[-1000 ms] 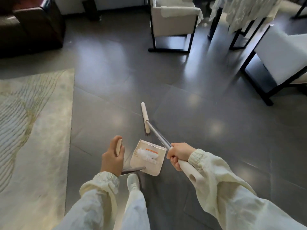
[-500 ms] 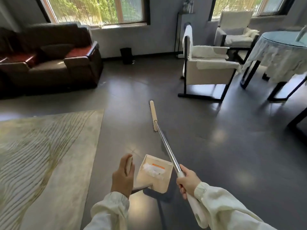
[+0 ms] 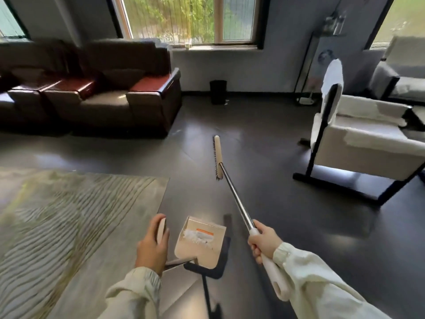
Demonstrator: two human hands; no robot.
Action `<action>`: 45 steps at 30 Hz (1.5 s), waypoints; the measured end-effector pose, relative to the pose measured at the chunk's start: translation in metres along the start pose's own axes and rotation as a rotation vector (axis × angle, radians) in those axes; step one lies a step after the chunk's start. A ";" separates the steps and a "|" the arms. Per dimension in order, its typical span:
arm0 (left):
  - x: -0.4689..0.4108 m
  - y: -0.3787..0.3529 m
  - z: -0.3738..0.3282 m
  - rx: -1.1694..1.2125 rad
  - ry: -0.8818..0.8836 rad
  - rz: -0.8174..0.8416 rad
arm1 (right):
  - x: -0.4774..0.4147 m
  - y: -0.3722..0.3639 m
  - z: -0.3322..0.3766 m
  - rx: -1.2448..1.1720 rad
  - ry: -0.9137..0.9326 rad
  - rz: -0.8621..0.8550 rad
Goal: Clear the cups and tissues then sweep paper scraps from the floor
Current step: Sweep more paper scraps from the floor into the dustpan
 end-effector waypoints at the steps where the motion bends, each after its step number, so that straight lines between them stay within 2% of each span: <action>1: -0.025 -0.002 -0.008 0.010 0.013 -0.012 | -0.031 0.000 0.010 -0.006 -0.011 0.011; 6: -0.174 -0.025 -0.047 0.065 0.052 -0.054 | -0.199 -0.015 0.056 -0.003 -0.024 0.072; 12: -0.369 -0.053 -0.090 0.068 0.095 -0.006 | -0.387 -0.048 0.115 0.001 -0.055 0.101; 15: -0.453 -0.050 -0.124 0.041 0.094 -0.057 | -0.463 -0.060 0.155 0.047 -0.051 0.110; 23: -0.671 -0.082 -0.185 -0.020 0.100 -0.113 | -0.677 -0.070 0.233 0.067 -0.105 0.180; 27: -0.784 -0.116 -0.208 -0.027 0.172 -0.127 | -0.806 -0.063 0.263 0.069 -0.142 0.173; 36: -0.990 -0.159 -0.279 -0.007 0.297 -0.085 | -1.032 -0.055 0.359 0.092 -0.187 0.208; 45: -1.175 -0.214 -0.315 -0.029 0.380 -0.006 | -1.225 -0.063 0.411 0.117 -0.199 0.211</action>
Point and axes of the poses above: each hand's wrist, its own x-axis away from the middle knuckle, its own y-axis out of the back of the hand, z = x × y, the point moved 9 cm from there along -x, towards the middle knuckle, and after that the axes turned 15 degrees about y, right-handed, at the moved point
